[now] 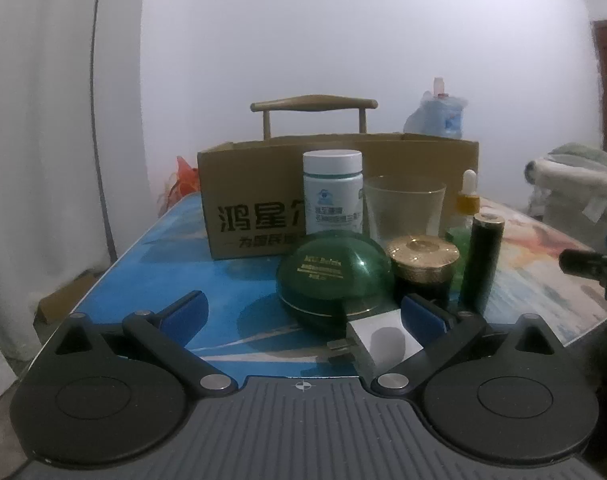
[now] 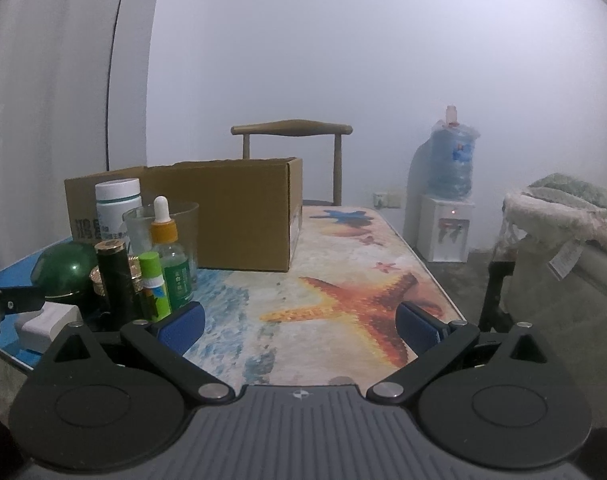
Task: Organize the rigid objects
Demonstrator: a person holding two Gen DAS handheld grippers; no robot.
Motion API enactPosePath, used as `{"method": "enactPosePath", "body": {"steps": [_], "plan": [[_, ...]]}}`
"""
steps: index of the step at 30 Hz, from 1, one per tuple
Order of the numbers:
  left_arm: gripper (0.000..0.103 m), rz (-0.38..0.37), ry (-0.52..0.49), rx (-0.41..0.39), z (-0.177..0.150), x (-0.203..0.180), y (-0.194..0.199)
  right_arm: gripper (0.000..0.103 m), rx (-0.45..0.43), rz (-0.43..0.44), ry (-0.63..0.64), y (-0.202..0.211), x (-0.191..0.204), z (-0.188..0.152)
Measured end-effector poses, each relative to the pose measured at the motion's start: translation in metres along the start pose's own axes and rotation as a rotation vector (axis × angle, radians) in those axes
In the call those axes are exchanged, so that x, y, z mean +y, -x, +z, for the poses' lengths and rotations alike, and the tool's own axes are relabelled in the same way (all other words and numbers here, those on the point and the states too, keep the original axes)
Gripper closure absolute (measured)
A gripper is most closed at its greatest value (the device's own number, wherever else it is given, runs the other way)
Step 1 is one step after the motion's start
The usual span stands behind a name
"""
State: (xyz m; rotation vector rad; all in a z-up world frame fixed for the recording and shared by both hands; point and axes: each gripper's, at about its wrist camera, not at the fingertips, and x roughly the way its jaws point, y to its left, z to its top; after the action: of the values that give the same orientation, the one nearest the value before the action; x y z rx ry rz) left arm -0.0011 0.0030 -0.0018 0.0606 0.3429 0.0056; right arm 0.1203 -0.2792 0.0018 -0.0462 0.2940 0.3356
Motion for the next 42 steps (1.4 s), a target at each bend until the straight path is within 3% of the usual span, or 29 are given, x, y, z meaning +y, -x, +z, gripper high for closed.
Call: {"method": "enactPosePath", "body": {"steps": [42], "plan": [[0.000,-0.031,-0.034,0.010,-0.0019,-0.0055,0.0011,0.000,0.010,0.018,-0.025,-0.0011,-0.0031,-0.0005]]}}
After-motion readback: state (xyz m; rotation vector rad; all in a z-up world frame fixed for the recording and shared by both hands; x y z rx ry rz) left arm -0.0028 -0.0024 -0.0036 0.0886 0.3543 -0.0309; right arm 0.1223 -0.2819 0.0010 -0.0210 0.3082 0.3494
